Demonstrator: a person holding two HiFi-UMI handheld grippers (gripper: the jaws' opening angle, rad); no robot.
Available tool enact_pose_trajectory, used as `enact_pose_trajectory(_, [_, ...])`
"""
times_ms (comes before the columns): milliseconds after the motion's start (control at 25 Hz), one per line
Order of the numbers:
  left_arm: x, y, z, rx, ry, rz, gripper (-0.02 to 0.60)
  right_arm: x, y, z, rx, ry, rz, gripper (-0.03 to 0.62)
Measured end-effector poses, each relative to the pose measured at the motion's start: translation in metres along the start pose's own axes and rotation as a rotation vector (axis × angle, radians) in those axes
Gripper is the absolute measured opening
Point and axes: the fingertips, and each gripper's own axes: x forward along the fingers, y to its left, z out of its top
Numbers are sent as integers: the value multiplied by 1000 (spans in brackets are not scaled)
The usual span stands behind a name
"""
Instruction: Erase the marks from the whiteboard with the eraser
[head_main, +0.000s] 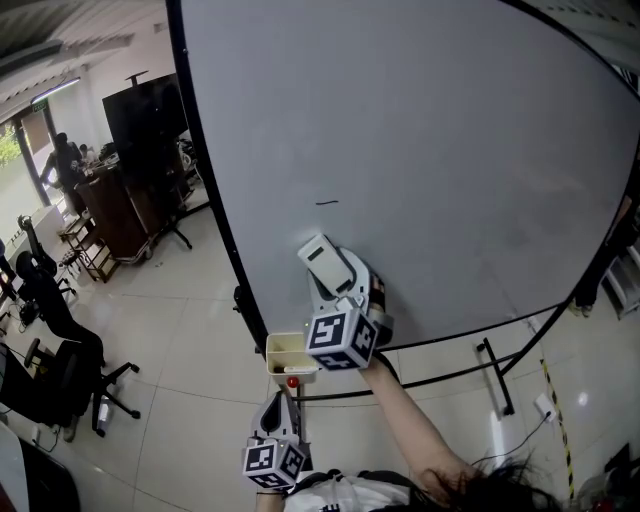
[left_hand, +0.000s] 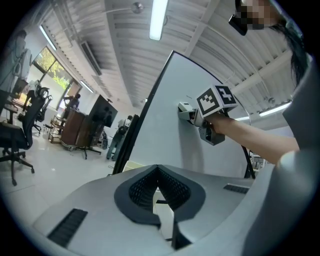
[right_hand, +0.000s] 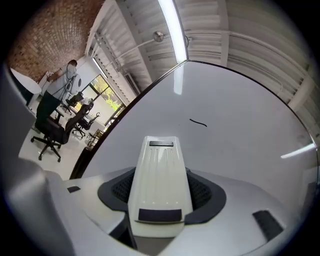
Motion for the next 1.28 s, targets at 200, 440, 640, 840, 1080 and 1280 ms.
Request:
enact_pose_trajectory(200, [-18,-2,-19,9,22,-14,-21,-56,16,-29,238,5,124,284])
enact_pose_trajectory(440, [-36,-47,-41,41,75,-105,-23,-185,79,-158,411,236,213,282])
enact_pose_trajectory(640, [-63,-112,-61,55,76,-163,-23,-300,98,-208,511,339,272,282])
enact_pose_trajectory(840, [-107,-171,-93,25,85,-157,-23,-390,81,-238,519,375,277,281])
enact_pose_trajectory(1080, [-166,-215,-127,27,136,-147,-21,-467,74,-249,559,409,299,279])
enact_pose_trajectory(1280, [-195,-225,-135,43,152,-152,-22,-490,77,-238,575,378,291,278])
